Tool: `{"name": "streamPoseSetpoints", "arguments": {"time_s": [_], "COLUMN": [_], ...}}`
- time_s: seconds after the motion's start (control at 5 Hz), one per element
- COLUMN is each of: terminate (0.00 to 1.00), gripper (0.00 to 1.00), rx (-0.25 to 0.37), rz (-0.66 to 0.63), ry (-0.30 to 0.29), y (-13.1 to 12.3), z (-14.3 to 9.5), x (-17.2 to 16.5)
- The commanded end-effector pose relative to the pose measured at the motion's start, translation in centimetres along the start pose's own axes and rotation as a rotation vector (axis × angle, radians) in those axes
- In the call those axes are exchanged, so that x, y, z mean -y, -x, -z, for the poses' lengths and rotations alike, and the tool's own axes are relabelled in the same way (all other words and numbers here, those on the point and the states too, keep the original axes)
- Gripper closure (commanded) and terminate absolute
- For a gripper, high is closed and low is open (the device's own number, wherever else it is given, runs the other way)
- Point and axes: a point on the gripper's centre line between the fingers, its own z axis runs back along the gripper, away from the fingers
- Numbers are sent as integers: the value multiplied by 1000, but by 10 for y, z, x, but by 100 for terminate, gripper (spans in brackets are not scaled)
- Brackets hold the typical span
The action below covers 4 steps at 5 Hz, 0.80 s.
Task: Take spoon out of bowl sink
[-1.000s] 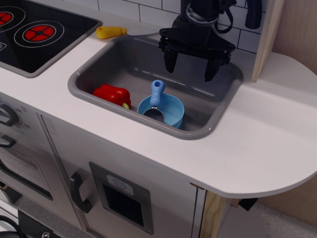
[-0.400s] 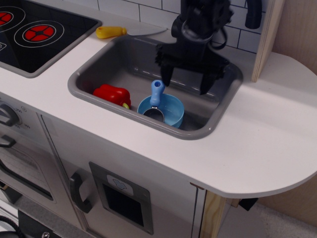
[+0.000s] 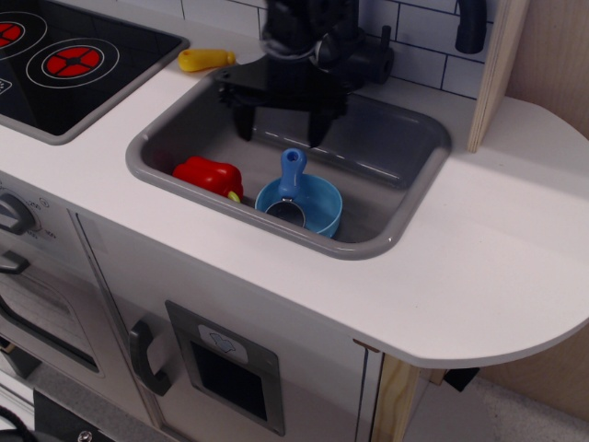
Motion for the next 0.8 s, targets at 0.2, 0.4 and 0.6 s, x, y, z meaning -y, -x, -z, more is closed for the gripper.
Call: {"name": "streamPoseSetpoints", "arguments": {"time_s": [0.2,0.4,0.6], "terminate": [0,0,0], "gripper": [0,0,0], "rx": [2,1,0], "rz": [18,16,2], "ry": [11,-1,-9], "y": [1,2,3], "z": [2,9,17], "x": [5,5,6]}}
